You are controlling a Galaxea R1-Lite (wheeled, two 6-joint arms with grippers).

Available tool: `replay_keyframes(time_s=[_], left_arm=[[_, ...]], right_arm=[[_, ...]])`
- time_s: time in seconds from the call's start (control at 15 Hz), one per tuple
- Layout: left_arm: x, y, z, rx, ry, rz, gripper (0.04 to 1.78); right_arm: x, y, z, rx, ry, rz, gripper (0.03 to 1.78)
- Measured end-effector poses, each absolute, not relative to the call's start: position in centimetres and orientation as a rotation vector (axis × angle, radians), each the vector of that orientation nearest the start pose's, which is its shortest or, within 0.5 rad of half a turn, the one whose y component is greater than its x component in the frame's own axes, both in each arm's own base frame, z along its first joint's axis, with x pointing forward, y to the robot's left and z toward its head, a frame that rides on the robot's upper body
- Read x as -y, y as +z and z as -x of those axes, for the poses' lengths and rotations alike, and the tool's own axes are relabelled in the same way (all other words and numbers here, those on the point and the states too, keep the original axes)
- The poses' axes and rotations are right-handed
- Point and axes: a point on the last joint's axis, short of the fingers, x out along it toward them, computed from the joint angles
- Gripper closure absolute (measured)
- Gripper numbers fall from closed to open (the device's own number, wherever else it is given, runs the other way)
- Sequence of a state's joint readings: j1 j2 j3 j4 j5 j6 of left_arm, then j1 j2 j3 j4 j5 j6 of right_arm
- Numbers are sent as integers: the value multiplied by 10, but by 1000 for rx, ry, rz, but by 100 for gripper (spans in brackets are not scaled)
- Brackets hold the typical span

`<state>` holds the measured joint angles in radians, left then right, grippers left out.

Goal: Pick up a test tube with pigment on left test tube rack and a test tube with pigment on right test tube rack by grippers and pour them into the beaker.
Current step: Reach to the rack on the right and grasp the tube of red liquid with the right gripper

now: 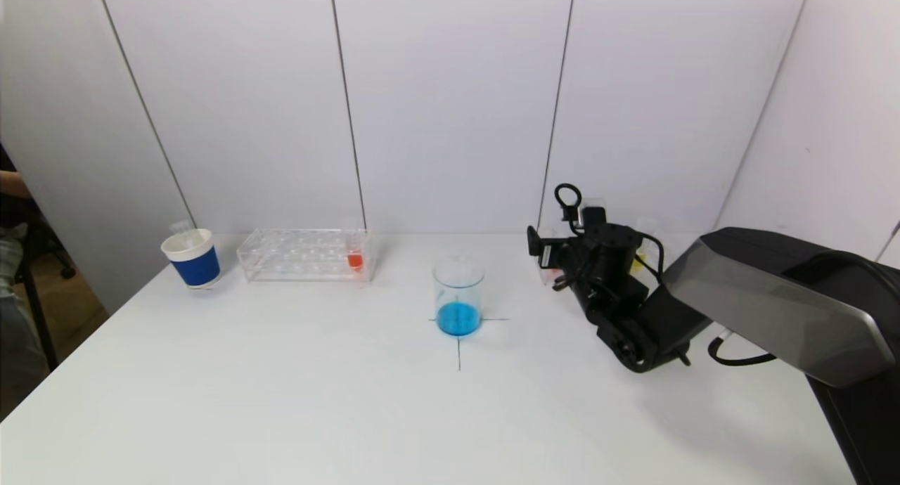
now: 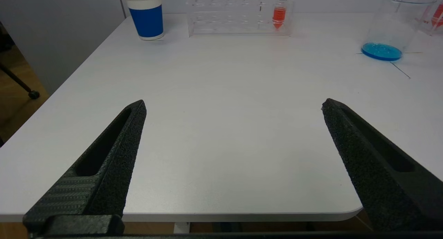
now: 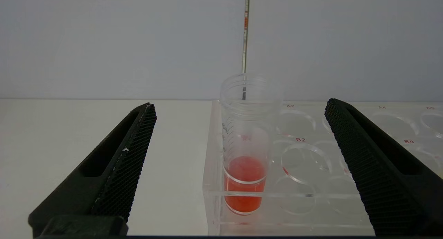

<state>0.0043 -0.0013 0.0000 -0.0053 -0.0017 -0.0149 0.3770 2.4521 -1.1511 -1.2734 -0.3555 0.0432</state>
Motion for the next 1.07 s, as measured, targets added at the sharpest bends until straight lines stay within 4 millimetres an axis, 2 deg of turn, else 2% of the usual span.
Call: replay_keyframes(time_s=[1.07], left_arm=[[0,76,23,7,2,15,5]], right_arm=[[-156,34,-435,-24,5,-31,4]])
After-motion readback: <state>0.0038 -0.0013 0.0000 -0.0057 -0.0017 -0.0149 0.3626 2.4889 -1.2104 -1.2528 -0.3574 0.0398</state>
